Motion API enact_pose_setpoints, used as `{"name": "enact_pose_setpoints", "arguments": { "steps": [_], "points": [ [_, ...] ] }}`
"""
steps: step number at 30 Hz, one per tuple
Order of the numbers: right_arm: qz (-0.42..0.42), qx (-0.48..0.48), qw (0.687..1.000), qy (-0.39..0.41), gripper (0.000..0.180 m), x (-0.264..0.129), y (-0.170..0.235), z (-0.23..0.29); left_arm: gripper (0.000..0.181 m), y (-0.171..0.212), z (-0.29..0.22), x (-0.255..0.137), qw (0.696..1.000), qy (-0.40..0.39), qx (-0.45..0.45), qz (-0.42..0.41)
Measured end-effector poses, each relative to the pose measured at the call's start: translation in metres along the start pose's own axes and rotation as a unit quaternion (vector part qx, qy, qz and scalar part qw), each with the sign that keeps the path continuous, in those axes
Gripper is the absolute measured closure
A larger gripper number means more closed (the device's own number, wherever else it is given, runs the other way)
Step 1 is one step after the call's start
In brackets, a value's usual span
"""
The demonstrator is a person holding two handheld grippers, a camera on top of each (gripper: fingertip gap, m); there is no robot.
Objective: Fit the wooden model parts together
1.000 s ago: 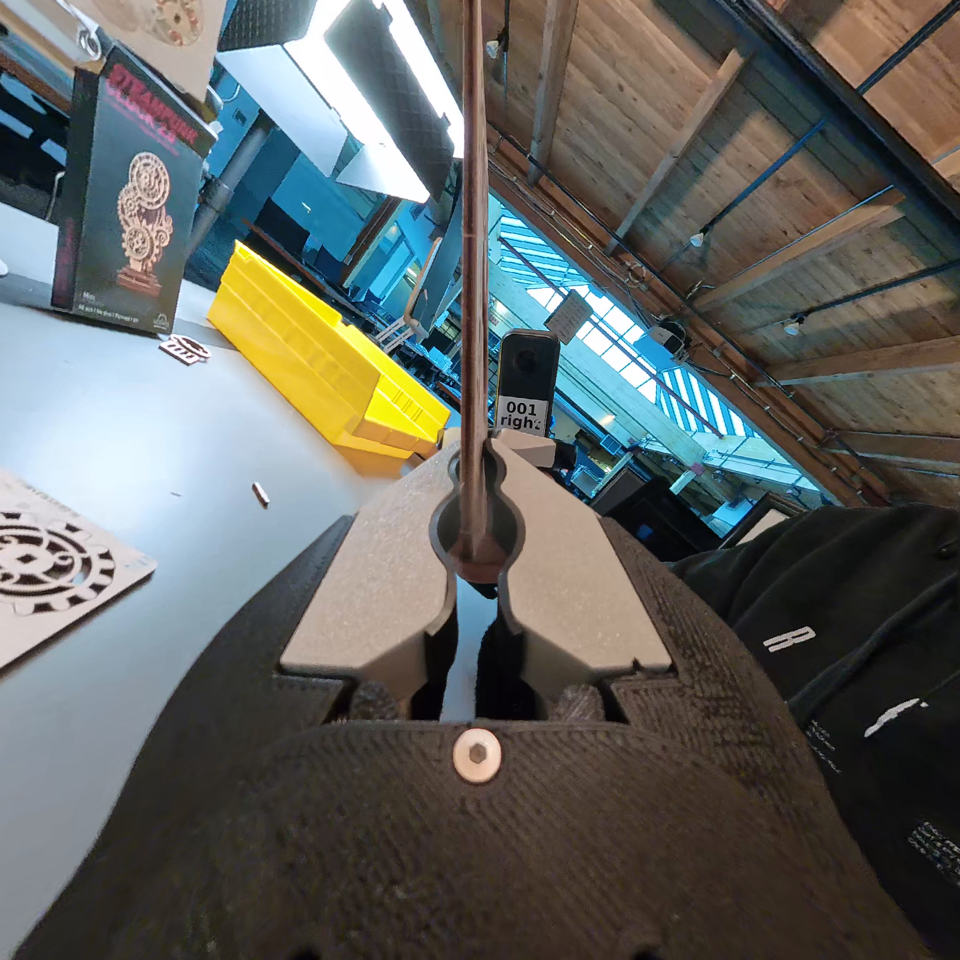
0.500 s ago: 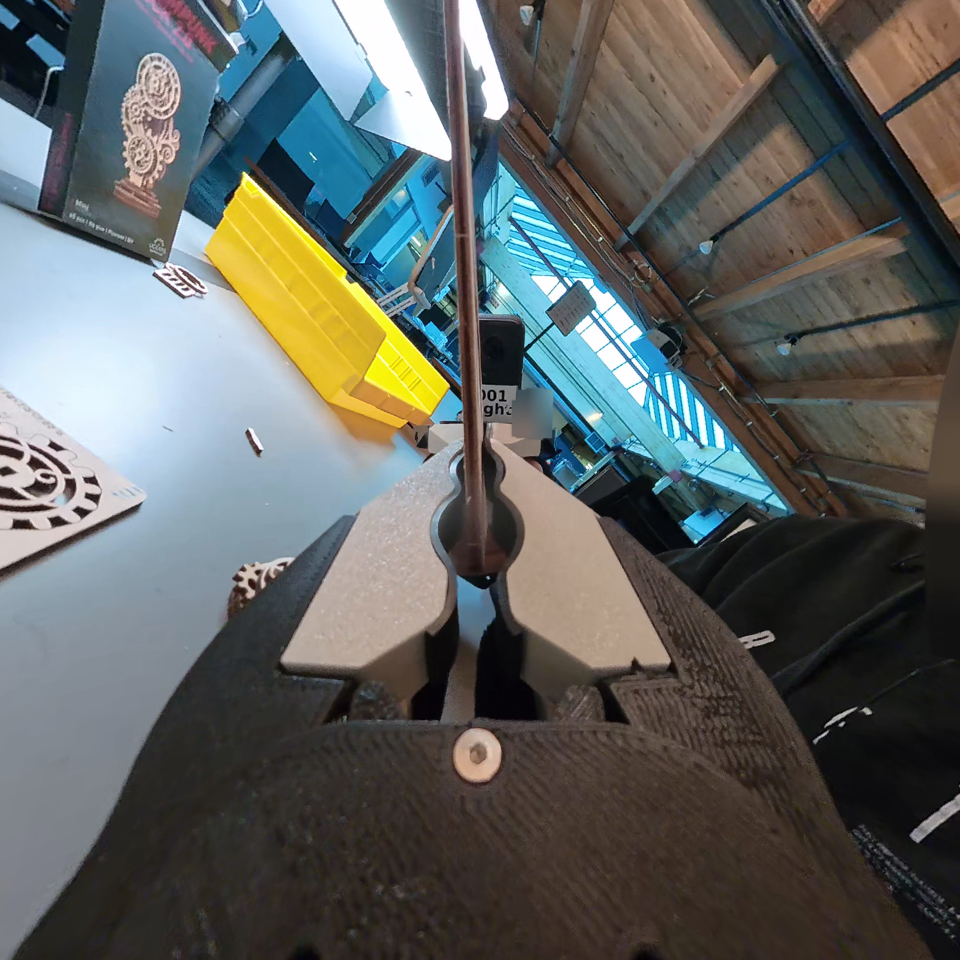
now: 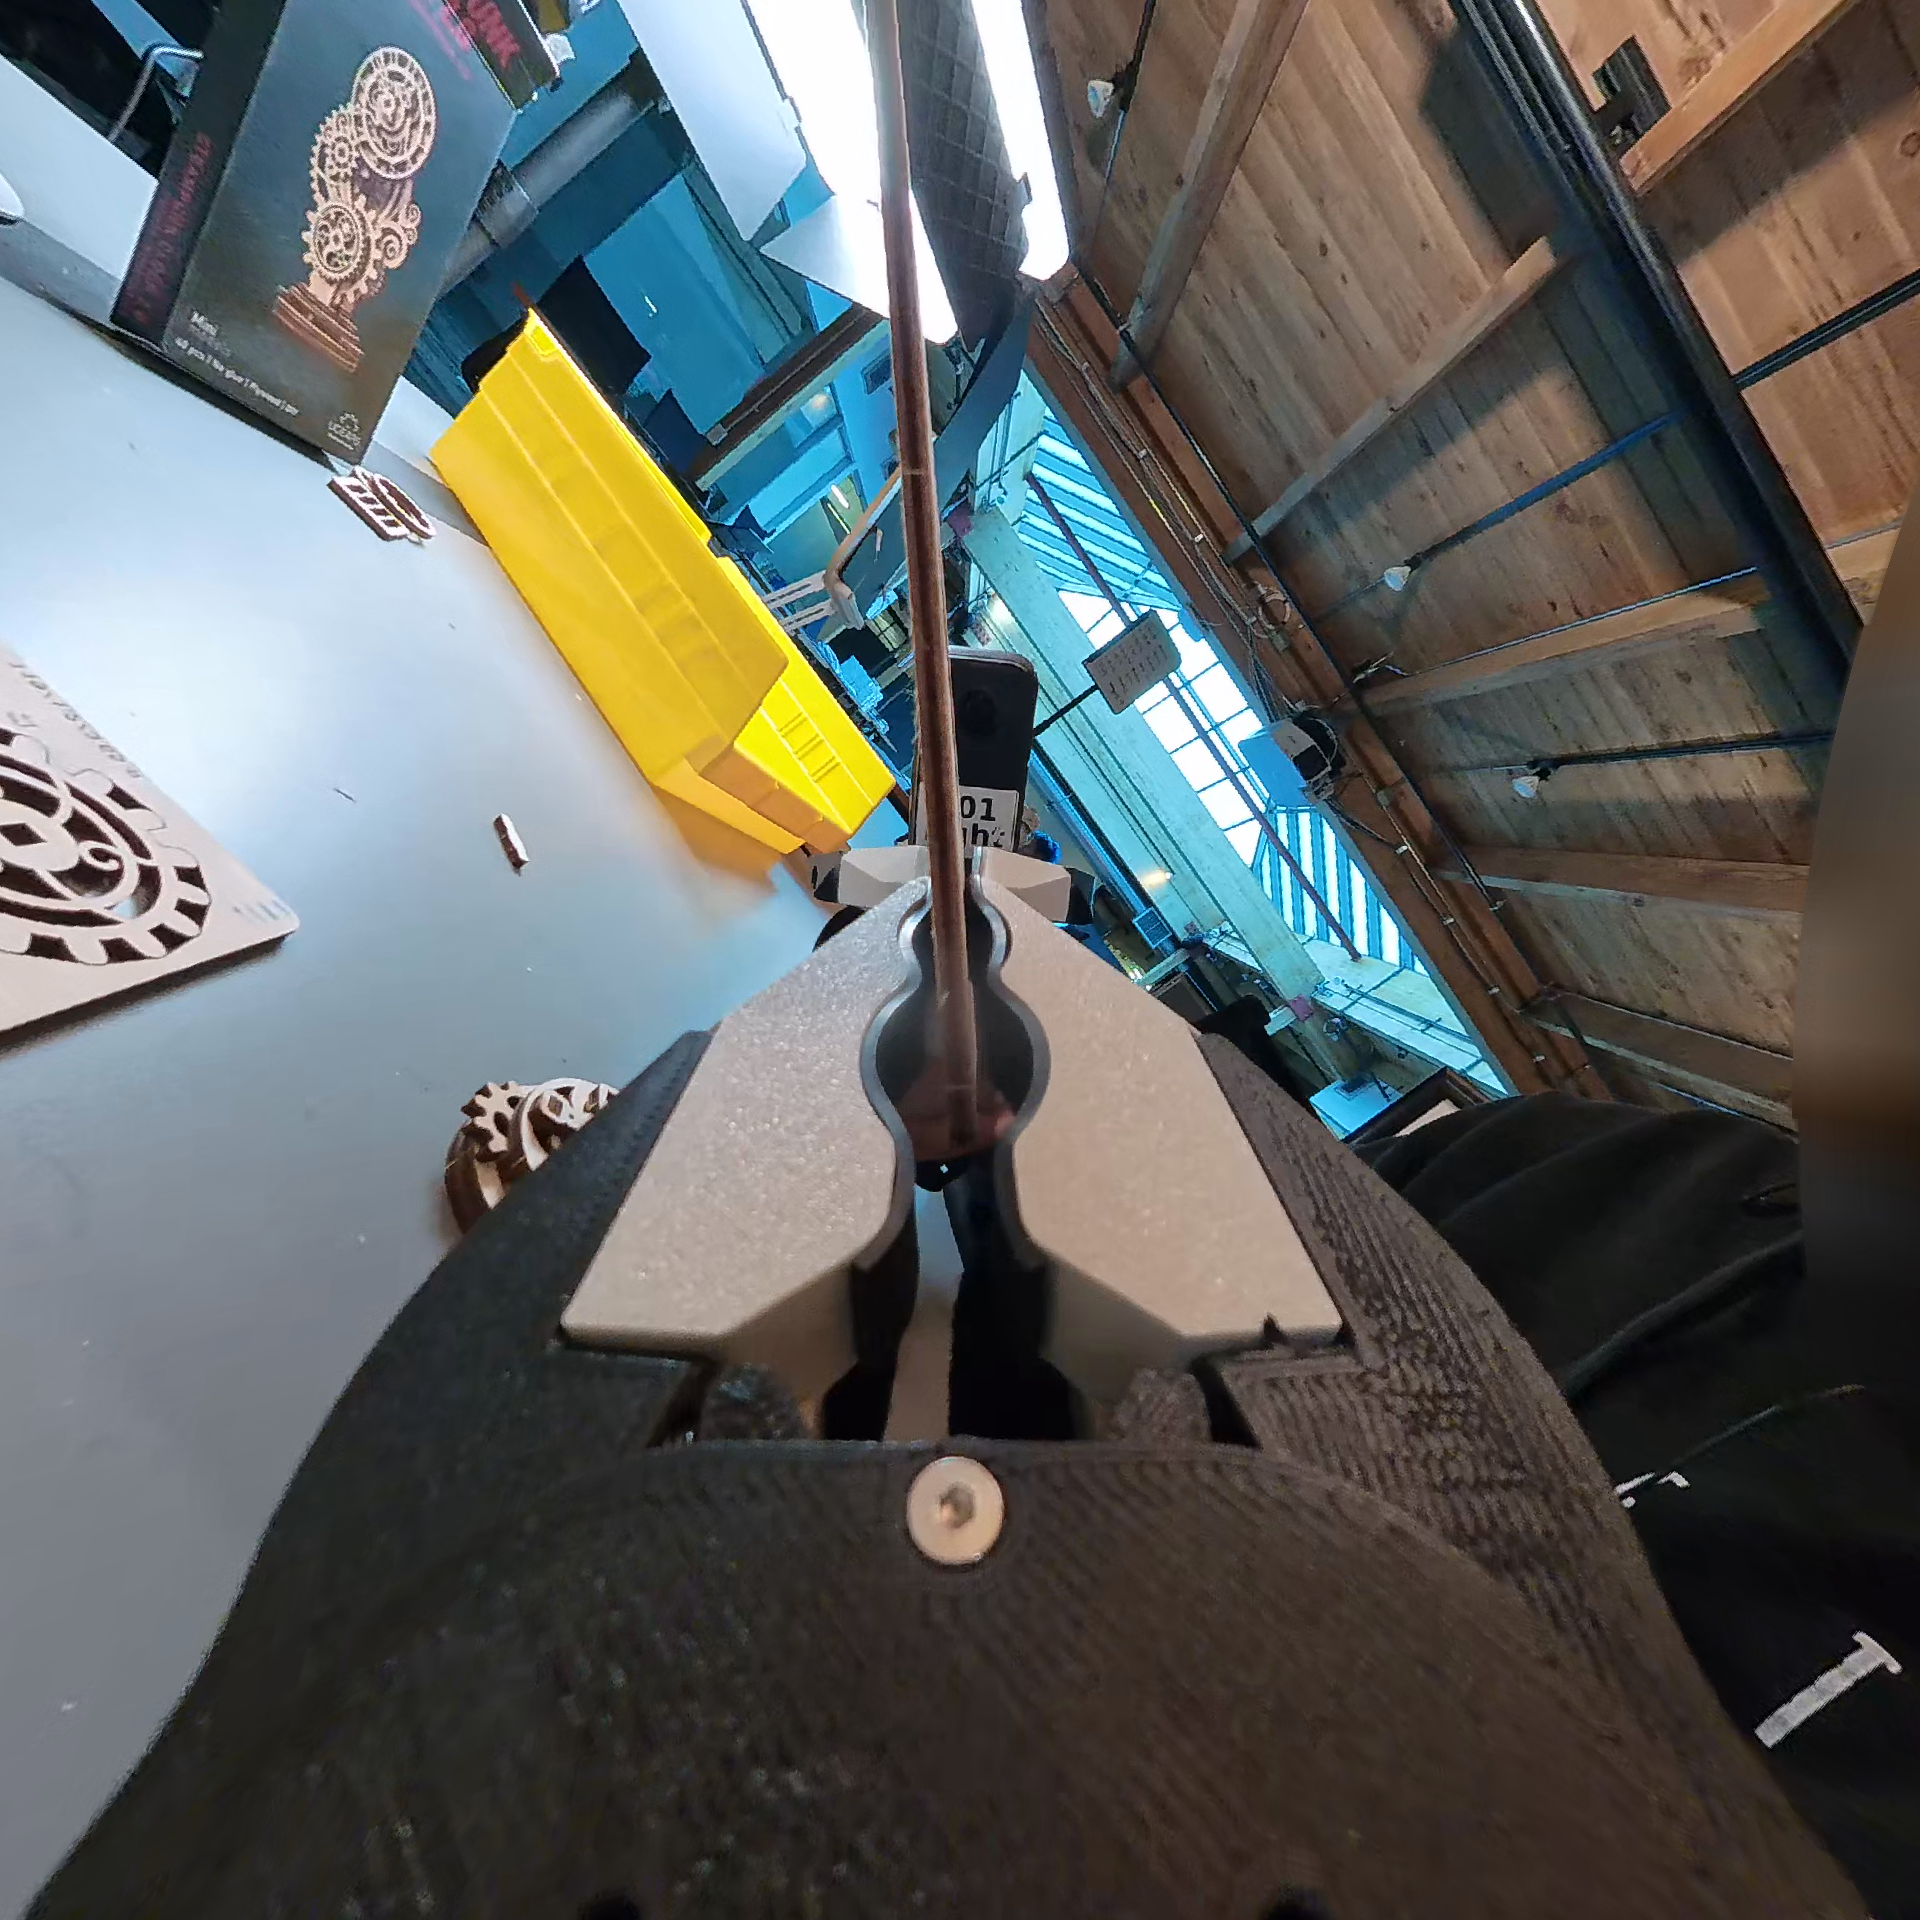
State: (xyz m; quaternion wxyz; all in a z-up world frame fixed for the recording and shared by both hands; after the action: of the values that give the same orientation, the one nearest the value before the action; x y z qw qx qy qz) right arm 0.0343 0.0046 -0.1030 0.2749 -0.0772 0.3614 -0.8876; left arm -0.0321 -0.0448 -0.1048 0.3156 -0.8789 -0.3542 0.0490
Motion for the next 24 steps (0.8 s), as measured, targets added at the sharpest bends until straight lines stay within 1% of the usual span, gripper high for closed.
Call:
{"name": "enact_pose_setpoints", "arguments": {
  "steps": [5,17,24],
  "points": [
    [-0.004,-0.009,1.000,0.002,0.172,-0.0008,-0.0008,0.0003,0.180,-0.0002,-0.0015,0.0001,1.000,-0.006,0.015,0.001],
    [-0.002,-0.028,1.000,0.011,0.170,-0.0013,-0.0002,0.0000,0.180,0.0008,-0.0058,0.0020,0.996,-0.037,0.083,0.007],
    [-0.001,-0.034,0.999,0.012,0.170,-0.0016,0.0004,0.0012,0.180,0.0012,-0.0067,0.0025,0.995,-0.039,0.092,0.009]
  ]
}}
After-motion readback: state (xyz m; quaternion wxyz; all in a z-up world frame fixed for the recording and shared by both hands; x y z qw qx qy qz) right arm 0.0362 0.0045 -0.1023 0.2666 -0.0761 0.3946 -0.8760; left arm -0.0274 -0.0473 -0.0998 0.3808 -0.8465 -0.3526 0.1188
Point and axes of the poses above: each gripper's, where its closed fingertips meet, x out along the fingers, y out of its underside, z = x × y across the jaws, the point moved 4 cm from there along -x, back along the fingers, and after that the axes turned 11 degrees about z, right-handed, at the moved point
